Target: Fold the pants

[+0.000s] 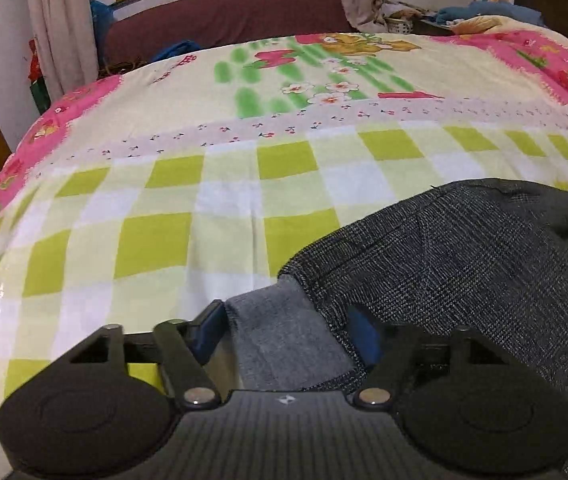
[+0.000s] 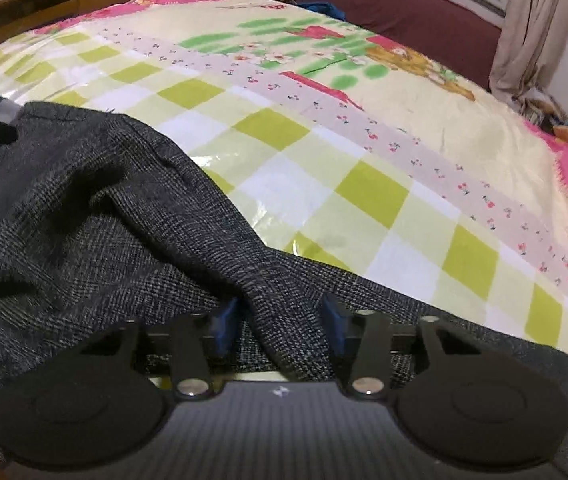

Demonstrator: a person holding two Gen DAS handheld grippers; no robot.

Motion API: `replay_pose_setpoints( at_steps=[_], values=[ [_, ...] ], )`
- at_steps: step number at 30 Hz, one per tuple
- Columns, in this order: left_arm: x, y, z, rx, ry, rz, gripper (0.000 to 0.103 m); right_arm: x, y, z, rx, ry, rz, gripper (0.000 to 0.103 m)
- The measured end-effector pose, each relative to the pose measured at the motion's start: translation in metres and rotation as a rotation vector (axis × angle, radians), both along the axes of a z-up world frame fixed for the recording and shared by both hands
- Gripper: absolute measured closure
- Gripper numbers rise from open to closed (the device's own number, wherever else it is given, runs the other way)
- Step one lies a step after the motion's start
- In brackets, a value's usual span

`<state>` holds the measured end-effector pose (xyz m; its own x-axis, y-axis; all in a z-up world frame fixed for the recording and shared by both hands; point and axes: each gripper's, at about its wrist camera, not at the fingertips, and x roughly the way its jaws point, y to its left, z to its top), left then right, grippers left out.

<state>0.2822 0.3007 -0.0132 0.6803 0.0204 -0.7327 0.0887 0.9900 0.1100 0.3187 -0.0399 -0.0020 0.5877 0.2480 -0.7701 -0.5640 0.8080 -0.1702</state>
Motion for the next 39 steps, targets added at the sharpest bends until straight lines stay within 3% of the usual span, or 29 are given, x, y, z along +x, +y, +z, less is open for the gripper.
replay_pose_setpoints(
  at_steps=[2,3,4,6,15,19,23,27,31,34,37,39],
  values=[
    [-0.002,-0.002,0.002,0.019,-0.010,0.002,0.037,0.001,-0.001,0.001,0.011,0.014,-0.012,0.080],
    [-0.005,-0.004,0.003,0.036,-0.024,0.012,0.055,0.001,-0.002,0.002,0.018,0.020,-0.016,0.083],
    [-0.006,-0.004,0.005,0.067,-0.037,0.031,0.065,0.000,-0.003,0.003,0.023,0.022,-0.020,0.091],
    [-0.009,-0.001,0.012,0.054,-0.055,0.050,0.073,-0.003,-0.002,0.007,0.022,0.008,-0.026,0.093],
    [-0.045,-0.013,0.060,-0.022,-0.134,-0.013,0.080,-0.044,-0.015,0.065,0.074,-0.106,-0.020,0.095],
    [-0.083,-0.025,0.079,-0.048,-0.156,-0.054,0.087,-0.097,-0.035,0.097,0.104,-0.144,-0.006,0.095],
    [-0.146,-0.035,0.094,-0.108,-0.181,-0.094,0.087,-0.182,-0.058,0.116,0.123,-0.139,0.029,0.095],
    [-0.206,-0.049,0.087,-0.083,-0.160,-0.141,0.087,-0.242,-0.067,0.089,0.071,-0.043,0.030,0.095],
    [-0.206,-0.062,0.067,-0.083,-0.113,-0.150,0.086,-0.247,-0.051,0.028,-0.046,0.066,0.053,0.093],
    [-0.197,-0.069,0.066,-0.088,-0.136,-0.146,0.084,-0.256,-0.023,-0.003,-0.218,-0.019,0.159,0.093],
    [-0.194,-0.074,0.074,-0.054,-0.175,-0.164,0.077,-0.264,-0.018,-0.002,-0.245,-0.065,0.189,0.093],
    [-0.195,-0.078,0.072,-0.002,-0.198,-0.174,0.067,-0.266,-0.021,-0.001,-0.268,-0.070,0.201,0.092]
  ],
)
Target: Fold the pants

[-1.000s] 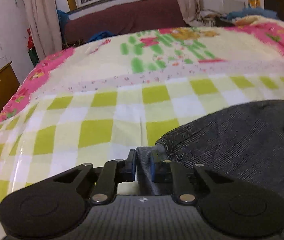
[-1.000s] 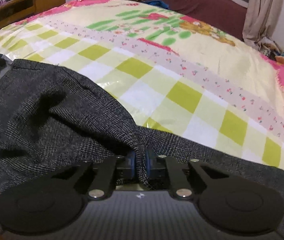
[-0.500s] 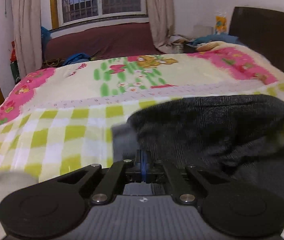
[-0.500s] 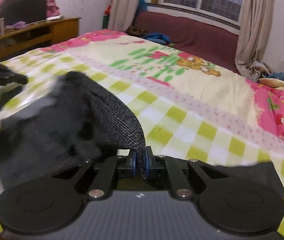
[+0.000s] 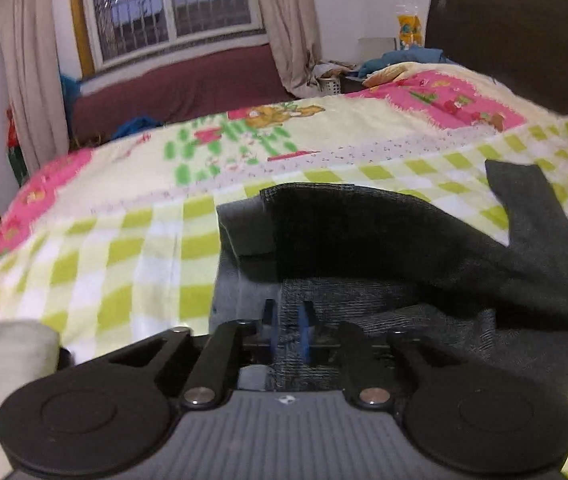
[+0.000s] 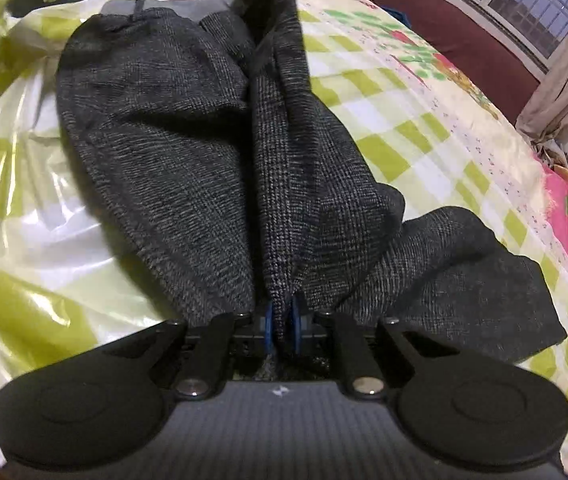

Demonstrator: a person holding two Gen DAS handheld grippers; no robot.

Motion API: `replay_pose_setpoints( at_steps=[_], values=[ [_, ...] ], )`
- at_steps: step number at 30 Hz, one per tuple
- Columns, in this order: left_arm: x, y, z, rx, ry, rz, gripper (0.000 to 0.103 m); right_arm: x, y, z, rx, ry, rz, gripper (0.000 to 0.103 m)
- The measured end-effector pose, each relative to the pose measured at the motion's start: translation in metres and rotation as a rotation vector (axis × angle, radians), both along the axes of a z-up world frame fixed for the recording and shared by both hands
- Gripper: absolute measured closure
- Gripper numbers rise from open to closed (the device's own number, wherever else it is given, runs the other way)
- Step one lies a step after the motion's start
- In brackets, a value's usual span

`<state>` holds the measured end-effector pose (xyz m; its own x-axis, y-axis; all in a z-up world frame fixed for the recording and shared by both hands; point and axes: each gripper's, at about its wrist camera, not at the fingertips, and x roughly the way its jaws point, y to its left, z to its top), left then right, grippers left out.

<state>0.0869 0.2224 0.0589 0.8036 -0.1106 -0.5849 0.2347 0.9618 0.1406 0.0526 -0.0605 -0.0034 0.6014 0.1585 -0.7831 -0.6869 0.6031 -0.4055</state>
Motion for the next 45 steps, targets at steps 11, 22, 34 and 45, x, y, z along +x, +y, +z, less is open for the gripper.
replay_pose_setpoints(
  at_steps=[11,22,34,45],
  values=[
    [0.038,-0.013,-0.004,0.372,-0.208,-0.137,0.025,0.007,-0.004,-0.002,0.002,0.051,-0.040,0.091],
    [0.091,-0.050,-0.034,0.718,-0.089,-0.377,0.060,0.011,-0.004,-0.003,0.017,0.060,-0.069,0.090],
    [-0.009,-0.019,-0.003,0.557,-0.104,-0.195,0.073,-0.007,-0.021,0.059,0.099,-0.135,-0.121,0.094],
    [-0.039,-0.017,-0.086,0.628,0.009,-0.139,0.074,-0.024,-0.006,0.004,0.031,-0.044,-0.142,0.093]
  ],
)
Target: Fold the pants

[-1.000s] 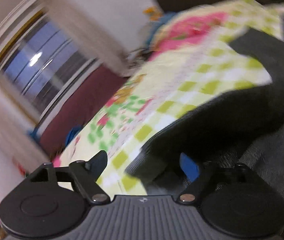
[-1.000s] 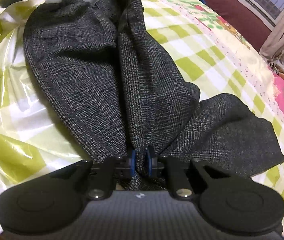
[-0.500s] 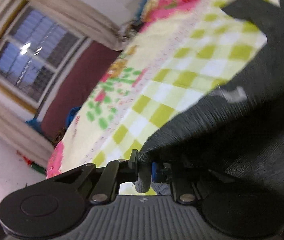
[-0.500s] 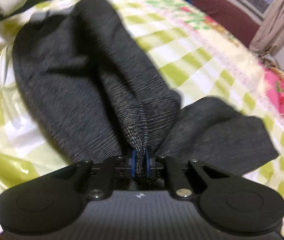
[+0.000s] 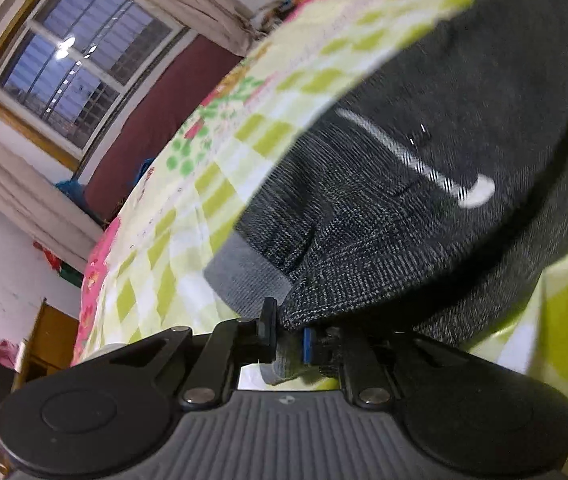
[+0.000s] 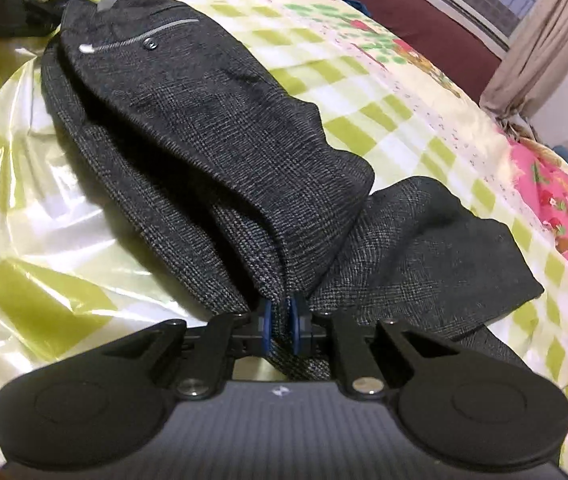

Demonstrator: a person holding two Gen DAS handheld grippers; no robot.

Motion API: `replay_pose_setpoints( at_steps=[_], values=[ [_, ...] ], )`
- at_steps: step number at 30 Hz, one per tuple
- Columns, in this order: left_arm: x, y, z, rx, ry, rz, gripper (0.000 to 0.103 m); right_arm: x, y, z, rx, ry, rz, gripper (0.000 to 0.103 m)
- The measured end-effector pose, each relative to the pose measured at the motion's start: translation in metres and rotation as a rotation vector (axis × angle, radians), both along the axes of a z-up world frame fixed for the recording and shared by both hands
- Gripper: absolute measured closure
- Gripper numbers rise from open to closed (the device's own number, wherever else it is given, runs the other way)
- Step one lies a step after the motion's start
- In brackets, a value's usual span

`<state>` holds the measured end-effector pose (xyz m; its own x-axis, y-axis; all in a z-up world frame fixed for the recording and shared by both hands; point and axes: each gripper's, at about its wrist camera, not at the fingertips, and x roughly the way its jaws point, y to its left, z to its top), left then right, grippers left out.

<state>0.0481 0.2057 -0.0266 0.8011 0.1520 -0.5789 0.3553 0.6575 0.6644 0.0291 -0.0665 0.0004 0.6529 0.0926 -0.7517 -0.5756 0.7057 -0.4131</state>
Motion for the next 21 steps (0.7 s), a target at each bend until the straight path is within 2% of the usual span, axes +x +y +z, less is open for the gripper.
replay_pose_setpoints(
  at_steps=[3,7,10,14,18,21],
  values=[
    [-0.002,0.002,0.004,-0.031,-0.001,0.006,0.074,-0.006,0.000,0.009,0.006,-0.013,0.003,0.093],
    [-0.008,0.006,0.003,-0.057,-0.026,0.027,0.072,-0.007,0.001,0.002,0.013,0.004,-0.014,0.092],
    [-0.011,0.005,-0.007,-0.014,-0.045,0.032,0.067,-0.004,0.004,-0.007,-0.015,0.008,-0.005,0.090],
    [-0.011,0.007,-0.005,0.013,-0.080,0.079,0.057,-0.005,0.006,-0.007,-0.017,0.006,-0.010,0.087],
    [-0.004,0.021,-0.002,0.058,-0.122,0.178,0.060,-0.006,0.007,-0.004,-0.010,0.001,-0.016,0.086],
    [-0.003,0.034,-0.005,0.085,-0.111,0.251,0.062,-0.008,0.007,-0.006,-0.022,0.003,-0.019,0.085]
  ],
)
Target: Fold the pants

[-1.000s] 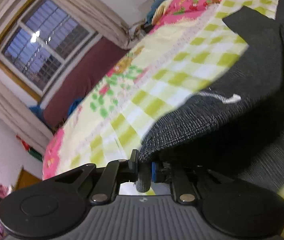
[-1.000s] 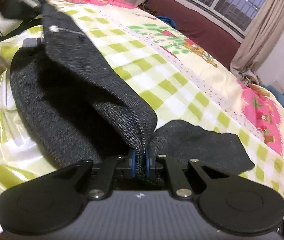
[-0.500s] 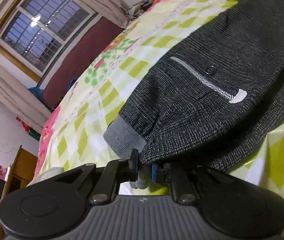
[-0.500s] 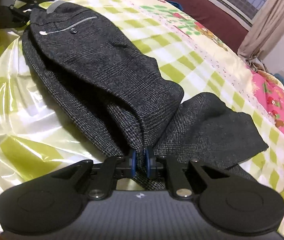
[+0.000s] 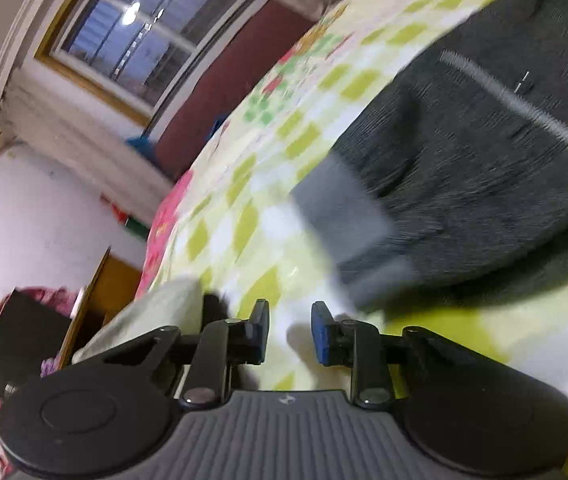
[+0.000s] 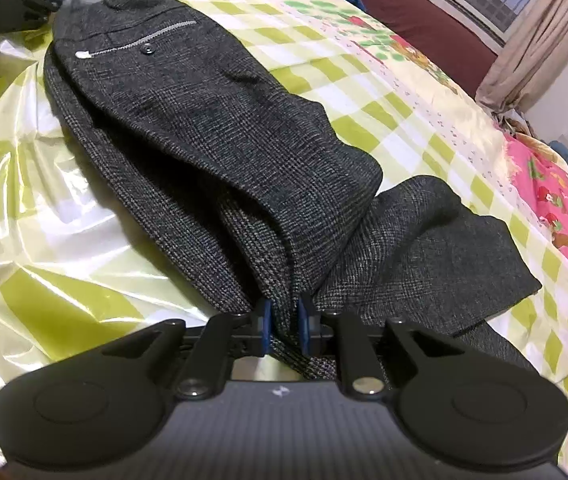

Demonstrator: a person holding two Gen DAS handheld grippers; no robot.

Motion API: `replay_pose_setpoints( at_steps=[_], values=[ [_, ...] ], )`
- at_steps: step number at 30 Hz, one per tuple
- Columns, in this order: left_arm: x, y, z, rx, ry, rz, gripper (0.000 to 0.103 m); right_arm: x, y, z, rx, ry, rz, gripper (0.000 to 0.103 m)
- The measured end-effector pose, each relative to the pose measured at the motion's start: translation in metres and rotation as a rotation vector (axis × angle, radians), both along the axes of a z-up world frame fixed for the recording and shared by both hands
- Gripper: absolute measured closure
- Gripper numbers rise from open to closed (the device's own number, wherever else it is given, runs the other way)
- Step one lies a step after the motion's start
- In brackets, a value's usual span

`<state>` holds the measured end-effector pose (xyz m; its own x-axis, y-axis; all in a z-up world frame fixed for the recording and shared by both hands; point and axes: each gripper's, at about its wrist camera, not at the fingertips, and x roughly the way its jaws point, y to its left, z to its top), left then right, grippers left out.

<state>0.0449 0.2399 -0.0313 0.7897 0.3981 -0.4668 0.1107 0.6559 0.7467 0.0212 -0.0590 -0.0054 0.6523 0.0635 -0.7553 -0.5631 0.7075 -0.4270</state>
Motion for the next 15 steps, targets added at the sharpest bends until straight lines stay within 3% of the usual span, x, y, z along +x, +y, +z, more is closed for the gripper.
replay_pose_setpoints(
  at_steps=[3,8,12,15],
  values=[
    [-0.007,0.003,0.000,0.025,0.000,0.029,0.062,-0.003,0.000,0.003,0.000,-0.003,0.007,0.083],
    [-0.014,0.004,0.013,0.039,-0.011,0.078,0.062,-0.007,-0.017,0.028,0.096,0.002,-0.028,0.074],
    [-0.018,-0.007,0.034,-0.039,-0.051,0.082,0.062,0.001,-0.048,0.054,0.228,-0.016,-0.148,0.073],
    [-0.019,-0.041,0.052,-0.143,-0.058,-0.010,0.062,0.024,-0.082,0.066,0.308,-0.061,-0.291,0.072]
  ],
)
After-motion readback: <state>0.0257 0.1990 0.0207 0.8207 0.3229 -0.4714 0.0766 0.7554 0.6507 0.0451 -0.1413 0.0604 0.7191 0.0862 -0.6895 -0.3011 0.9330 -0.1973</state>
